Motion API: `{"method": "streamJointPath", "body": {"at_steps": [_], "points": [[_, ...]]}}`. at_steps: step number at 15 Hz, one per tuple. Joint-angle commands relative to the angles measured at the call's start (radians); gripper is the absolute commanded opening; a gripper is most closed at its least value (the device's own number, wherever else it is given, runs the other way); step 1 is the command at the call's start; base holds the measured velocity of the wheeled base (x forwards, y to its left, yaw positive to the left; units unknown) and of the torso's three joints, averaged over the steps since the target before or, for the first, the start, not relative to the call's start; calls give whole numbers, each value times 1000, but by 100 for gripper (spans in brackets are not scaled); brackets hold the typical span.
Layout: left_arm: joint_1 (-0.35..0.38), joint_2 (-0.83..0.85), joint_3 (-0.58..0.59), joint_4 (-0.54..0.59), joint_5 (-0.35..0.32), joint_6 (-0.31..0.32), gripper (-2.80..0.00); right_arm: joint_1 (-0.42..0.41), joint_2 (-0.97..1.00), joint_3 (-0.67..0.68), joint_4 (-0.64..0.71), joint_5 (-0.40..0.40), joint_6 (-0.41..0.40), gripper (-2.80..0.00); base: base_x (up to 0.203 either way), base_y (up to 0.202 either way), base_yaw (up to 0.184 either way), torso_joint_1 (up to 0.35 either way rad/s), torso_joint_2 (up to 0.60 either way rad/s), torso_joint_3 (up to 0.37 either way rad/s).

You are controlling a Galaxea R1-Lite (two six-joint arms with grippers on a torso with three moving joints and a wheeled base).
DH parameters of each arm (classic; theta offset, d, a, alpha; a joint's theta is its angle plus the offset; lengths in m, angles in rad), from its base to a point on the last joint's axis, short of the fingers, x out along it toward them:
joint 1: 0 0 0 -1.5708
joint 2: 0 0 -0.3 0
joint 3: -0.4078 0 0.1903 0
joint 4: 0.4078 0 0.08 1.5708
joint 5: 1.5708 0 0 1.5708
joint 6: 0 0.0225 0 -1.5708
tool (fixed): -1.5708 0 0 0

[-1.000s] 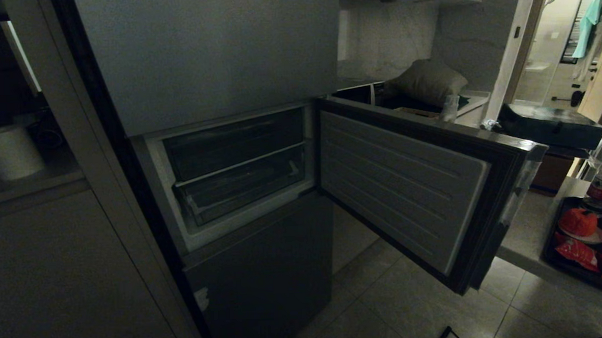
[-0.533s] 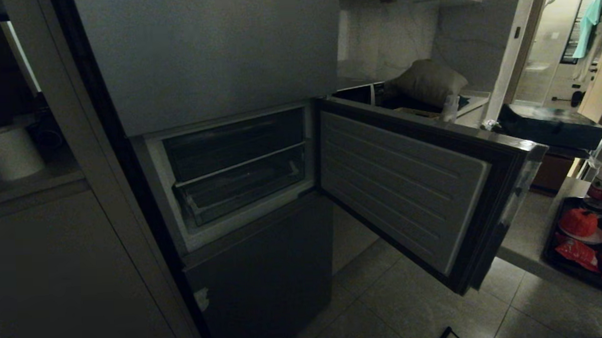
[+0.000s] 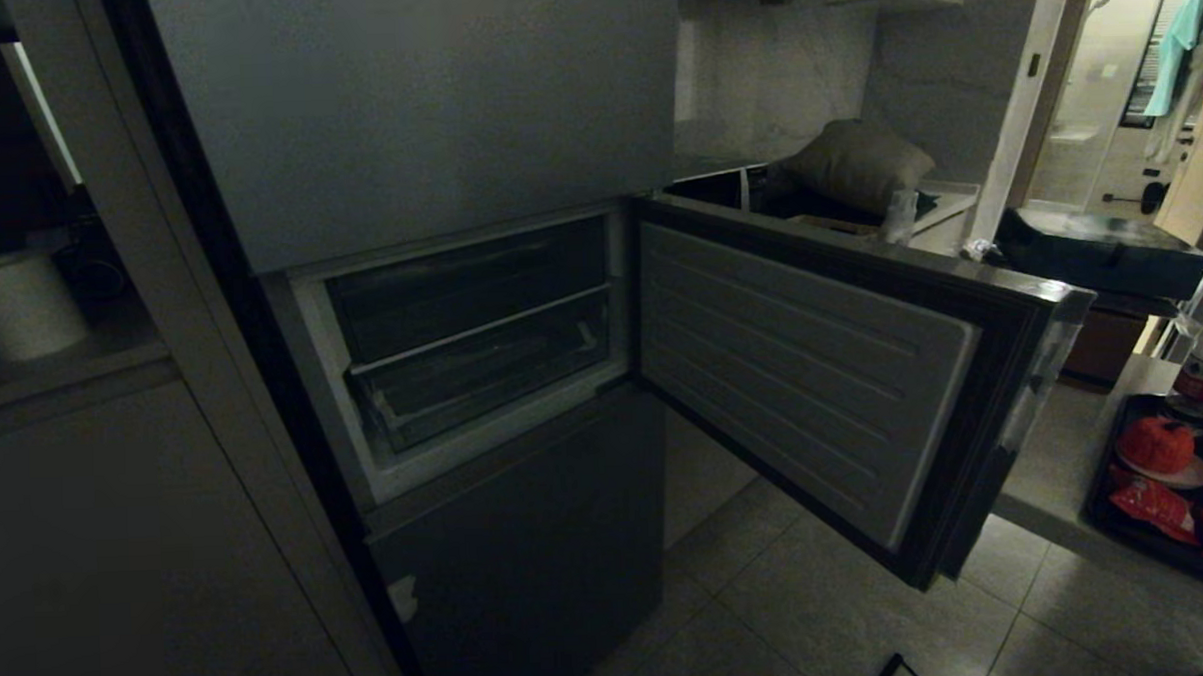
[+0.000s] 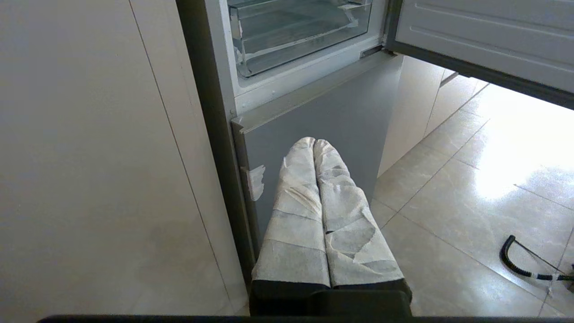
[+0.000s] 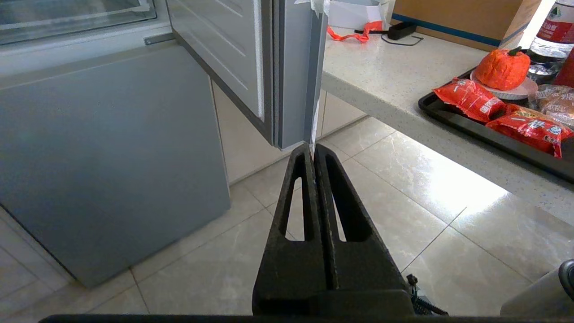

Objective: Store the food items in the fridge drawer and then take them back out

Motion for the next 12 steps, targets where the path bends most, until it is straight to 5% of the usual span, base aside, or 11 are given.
{"method": "streamJointPath", "body": {"at_steps": [1,6,9,12], "points": [[0,0,0,0,1,1,-280,0,-1,1,0,0,0,-280,0,0,0,0,0,0],[0,1,0,2,-38,104,-280,0,-1,6,-15,1,0,-280,0,0,0,0,0,0],[0,1,0,3,-33,83,-280,0,-1,6,-18,2,2,-280,0,0,0,0,0,0],[0,0,0,-1,2,-17,-280,0,-1,22,-66,0,0,-280,0,0,0,0,0,0]]}}
